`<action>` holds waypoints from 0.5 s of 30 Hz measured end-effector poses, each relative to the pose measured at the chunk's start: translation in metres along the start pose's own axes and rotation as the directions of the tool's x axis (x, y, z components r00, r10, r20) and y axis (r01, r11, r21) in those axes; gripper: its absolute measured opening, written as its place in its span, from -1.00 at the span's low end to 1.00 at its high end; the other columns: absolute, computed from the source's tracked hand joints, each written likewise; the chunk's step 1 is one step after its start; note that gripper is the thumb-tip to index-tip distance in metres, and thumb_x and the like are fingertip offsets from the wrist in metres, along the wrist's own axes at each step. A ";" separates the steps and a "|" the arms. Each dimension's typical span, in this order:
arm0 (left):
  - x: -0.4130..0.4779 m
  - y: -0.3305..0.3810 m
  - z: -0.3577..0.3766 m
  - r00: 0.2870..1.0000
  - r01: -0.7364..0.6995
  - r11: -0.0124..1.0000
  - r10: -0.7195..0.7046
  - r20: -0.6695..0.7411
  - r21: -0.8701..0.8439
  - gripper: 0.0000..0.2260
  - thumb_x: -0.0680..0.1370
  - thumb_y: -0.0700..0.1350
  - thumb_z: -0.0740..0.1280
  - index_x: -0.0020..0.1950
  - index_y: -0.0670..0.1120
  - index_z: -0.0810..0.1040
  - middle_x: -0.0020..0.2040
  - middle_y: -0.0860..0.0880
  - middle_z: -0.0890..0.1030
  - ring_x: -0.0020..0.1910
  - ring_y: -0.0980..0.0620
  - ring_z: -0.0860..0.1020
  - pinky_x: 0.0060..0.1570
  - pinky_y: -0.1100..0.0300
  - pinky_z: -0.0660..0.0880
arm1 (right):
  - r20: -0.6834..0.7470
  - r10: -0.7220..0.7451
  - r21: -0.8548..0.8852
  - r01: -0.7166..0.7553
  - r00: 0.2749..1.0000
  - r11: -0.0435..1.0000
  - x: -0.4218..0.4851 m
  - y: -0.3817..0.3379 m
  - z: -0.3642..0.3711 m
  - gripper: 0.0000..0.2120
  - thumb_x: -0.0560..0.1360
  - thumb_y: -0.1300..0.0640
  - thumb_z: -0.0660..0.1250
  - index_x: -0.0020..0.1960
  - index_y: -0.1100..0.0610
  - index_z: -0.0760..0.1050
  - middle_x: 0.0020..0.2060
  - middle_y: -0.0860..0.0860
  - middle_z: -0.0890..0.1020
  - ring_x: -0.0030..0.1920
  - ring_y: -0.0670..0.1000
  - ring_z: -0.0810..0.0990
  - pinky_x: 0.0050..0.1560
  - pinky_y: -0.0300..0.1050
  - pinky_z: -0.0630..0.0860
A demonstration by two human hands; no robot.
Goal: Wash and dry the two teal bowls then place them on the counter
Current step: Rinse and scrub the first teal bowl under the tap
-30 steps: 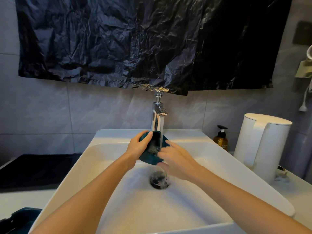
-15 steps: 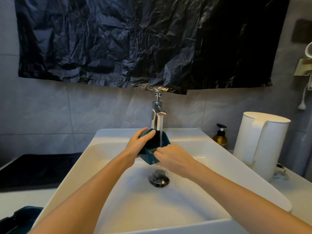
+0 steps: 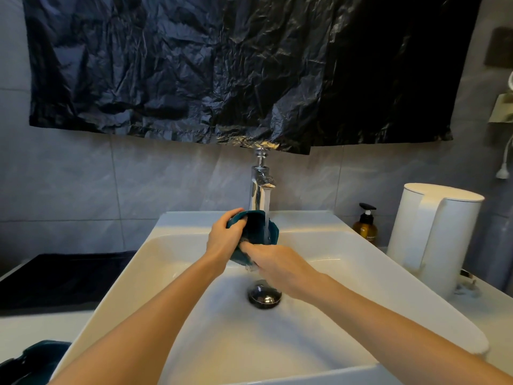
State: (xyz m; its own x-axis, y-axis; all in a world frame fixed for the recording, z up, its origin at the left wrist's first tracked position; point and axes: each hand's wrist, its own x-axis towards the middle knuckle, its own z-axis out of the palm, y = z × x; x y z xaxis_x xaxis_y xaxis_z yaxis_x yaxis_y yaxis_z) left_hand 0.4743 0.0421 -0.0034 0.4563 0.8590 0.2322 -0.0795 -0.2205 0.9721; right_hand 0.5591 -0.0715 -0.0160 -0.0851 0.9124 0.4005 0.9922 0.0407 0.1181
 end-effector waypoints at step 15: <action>-0.004 0.001 -0.001 0.974 0.221 0.975 -0.219 0.062 -0.018 -0.80 0.59 -0.06 0.25 0.20 0.00 0.51 0.07 -0.07 0.56 -0.01 -0.03 0.52 -0.15 0.13 0.54 | 0.048 -0.016 0.086 0.012 0.999 0.996 -0.006 0.008 -0.004 -0.86 0.49 0.20 0.34 0.04 0.14 0.56 -0.02 0.04 0.63 0.00 0.09 0.57 -0.02 -0.10 0.49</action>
State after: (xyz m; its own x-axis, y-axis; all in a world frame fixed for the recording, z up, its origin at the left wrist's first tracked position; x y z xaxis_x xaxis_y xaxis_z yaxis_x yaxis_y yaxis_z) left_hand 0.4716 0.0385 -0.0032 0.5164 0.8563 0.0109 0.0069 -0.0169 0.9998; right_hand 0.5676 -0.0782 -0.0133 -0.0968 0.9299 0.3548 0.9953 0.0866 0.0445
